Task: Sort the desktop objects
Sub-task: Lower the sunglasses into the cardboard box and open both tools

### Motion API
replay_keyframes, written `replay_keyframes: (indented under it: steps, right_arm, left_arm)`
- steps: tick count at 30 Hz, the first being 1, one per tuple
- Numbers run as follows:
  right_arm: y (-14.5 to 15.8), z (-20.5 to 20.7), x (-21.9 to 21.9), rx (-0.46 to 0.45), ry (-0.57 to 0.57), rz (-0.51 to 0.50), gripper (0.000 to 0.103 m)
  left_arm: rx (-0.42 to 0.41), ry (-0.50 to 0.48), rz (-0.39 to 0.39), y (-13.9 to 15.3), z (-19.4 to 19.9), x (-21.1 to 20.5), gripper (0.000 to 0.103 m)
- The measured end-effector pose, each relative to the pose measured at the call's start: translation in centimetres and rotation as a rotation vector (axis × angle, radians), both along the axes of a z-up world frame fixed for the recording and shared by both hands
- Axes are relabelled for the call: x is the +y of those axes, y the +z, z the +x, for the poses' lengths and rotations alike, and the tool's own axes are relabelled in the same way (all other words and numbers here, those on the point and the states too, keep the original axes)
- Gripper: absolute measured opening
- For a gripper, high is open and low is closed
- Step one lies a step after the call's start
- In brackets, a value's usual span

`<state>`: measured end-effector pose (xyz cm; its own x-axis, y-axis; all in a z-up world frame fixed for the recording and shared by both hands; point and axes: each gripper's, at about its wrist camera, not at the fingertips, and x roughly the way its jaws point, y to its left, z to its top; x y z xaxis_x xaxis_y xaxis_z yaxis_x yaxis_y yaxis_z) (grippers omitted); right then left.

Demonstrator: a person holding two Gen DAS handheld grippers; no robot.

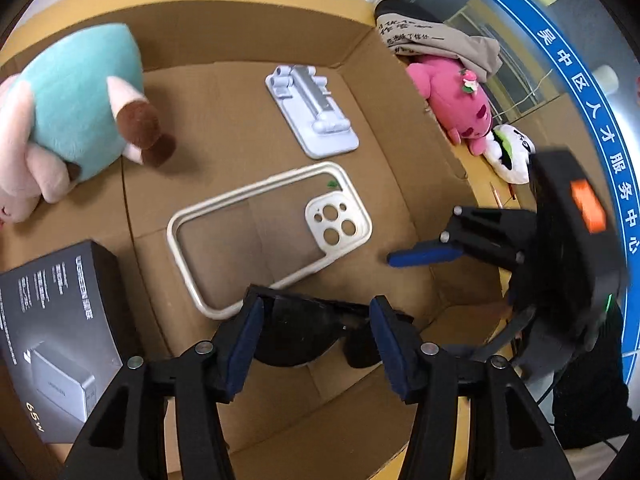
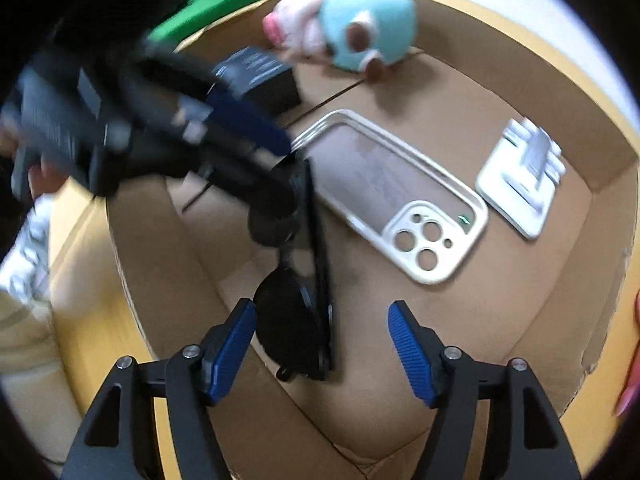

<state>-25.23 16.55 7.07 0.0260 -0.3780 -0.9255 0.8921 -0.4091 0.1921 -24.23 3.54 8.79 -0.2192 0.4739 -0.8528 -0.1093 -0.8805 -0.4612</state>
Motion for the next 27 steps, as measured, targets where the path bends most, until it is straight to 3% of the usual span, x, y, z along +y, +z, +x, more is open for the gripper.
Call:
replay_keyframes:
  steps: [6,12,14,16,21,24,27]
  right_arm:
    - [-0.7,-4.5,0.4,-0.167,-0.212,-0.044,0.068]
    - [-1.9,-5.4,-0.1,-0.113,-0.360,-0.022,0.068]
    - [-1.3,-5.9,0.7,-0.080,-0.410,-0.059,0.068]
    - [-0.5,-5.7,1.5,-0.054,-0.437,-0.087,0.068]
    - [0.4,-2.2,-0.3,-0.030,-0.368,-0.060,0.070]
    - [0.3,0.5,-2.1,-0.014,-0.247,-0.012,0.070]
    - [-0.8,1.4,-3.6,0.004,-0.212,0.036,0.070]
  left_arm:
    - [-0.069,0.029,0.000,-1.5,0.4,-1.1,0.058]
    - [-0.122,0.074,0.037,-2.4,-0.8,-1.5,0.062]
    - [-0.126,0.111,0.060,-2.7,-1.5,-2.2,0.062]
    - [-0.108,0.140,0.027,-2.3,-1.7,-2.7,0.062]
    - [-0.061,0.090,-0.015,-0.7,-0.5,-2.4,0.067]
    - [-0.095,0.112,-0.048,-1.7,-0.6,-2.5,0.070]
    - [-0.084,0.127,-0.073,-1.8,-1.1,-2.1,0.070]
